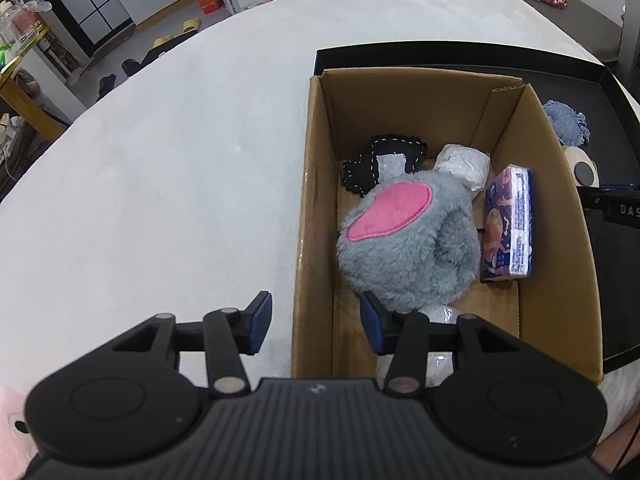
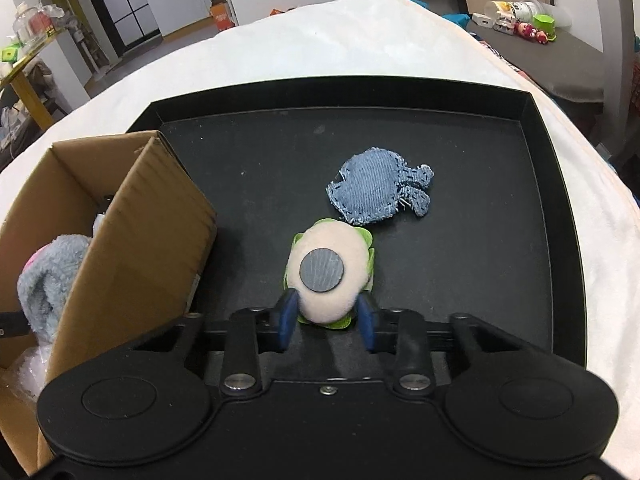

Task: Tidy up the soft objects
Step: 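Grasp the green-and-cream round plush with the right tool, then carry the round plush into the box and release it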

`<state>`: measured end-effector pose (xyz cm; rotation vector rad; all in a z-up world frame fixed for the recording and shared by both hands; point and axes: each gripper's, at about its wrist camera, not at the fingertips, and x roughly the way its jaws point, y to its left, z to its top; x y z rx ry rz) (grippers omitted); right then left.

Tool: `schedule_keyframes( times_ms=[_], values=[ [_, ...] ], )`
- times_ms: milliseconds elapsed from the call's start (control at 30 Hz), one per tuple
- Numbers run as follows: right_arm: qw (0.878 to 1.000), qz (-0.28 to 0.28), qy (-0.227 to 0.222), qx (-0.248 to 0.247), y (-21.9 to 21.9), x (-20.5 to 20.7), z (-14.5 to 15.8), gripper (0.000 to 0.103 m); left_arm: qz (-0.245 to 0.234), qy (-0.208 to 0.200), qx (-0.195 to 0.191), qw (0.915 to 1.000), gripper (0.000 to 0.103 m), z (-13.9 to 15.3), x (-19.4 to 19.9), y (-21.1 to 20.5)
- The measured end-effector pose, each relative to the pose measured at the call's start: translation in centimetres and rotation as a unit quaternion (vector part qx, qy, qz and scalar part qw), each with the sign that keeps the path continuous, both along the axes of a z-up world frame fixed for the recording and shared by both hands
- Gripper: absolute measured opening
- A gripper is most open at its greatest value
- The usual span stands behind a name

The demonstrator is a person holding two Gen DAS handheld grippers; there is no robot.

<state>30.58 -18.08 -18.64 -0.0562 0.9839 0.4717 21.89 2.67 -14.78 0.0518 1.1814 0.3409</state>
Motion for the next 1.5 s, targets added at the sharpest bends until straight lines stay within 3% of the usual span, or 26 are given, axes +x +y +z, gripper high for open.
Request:
schedule_keyframes(
  times_ms=[633,1500],
  values=[
    [1.000,-0.003,0.006,0.012,-0.7,-2.4,2.9,0.008,0.005,-0.007,-0.024,0.9997,0.047,0.2,-2.1,0.7],
    [0.994,0.065,-0.067,0.058,3.0,-7.3,13.4,0.006,0.007,-0.032,-0.056,0.9979,0.047,0.3,-3.1,1.9]
  ],
)
